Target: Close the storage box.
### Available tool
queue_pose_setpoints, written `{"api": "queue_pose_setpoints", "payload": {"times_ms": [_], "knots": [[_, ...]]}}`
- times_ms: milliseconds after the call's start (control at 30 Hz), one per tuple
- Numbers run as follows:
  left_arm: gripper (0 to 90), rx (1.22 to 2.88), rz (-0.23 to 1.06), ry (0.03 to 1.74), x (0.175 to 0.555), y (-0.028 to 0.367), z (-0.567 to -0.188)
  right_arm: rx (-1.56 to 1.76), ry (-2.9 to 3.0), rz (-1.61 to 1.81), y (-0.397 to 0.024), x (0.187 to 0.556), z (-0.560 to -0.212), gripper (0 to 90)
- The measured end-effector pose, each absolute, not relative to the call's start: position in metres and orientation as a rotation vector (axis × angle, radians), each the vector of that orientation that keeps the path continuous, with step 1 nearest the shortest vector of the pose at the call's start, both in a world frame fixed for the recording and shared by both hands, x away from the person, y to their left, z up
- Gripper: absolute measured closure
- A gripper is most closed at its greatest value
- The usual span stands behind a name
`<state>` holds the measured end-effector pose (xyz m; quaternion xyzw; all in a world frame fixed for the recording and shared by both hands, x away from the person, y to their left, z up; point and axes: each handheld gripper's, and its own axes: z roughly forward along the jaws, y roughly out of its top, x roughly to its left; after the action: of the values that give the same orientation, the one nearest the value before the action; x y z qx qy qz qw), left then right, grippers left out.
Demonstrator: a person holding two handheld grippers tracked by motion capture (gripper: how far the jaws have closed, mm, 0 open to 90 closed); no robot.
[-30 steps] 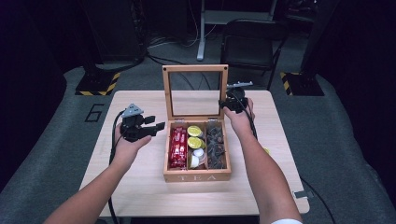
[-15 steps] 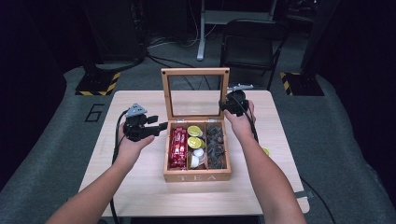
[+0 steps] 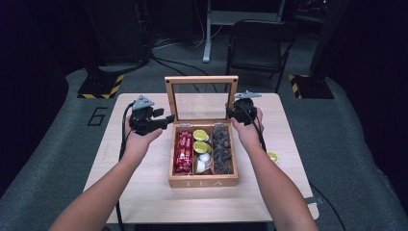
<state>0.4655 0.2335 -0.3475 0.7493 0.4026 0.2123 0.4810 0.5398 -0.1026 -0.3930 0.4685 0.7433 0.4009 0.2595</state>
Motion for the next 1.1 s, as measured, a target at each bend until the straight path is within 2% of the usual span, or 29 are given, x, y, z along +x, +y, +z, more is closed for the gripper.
{"api": "queue_pose_setpoints", "payload": {"times_ms": [333, 700, 900, 1100], "knots": [[46.6, 1.788, 0.544, 1.028, 0.48, 0.24, -0.336, 1.269, 2.013, 1.109, -0.104, 0.535, -0.394, 64.6], [47.2, 1.798, 0.58, 0.999, 0.488, 0.225, -0.322, 1.269, 2.017, 1.11, -0.104, 0.527, -0.394, 64.2], [52.5, 1.804, 0.635, 1.014, 0.488, 0.22, -0.317, 1.264, 2.013, 1.11, -0.104, 0.524, -0.395, 64.1], [61.5, 1.782, 0.641, 1.014, 0.486, 0.22, -0.313, 1.255, 2.024, 1.118, -0.106, 0.523, -0.396, 63.4]]}}
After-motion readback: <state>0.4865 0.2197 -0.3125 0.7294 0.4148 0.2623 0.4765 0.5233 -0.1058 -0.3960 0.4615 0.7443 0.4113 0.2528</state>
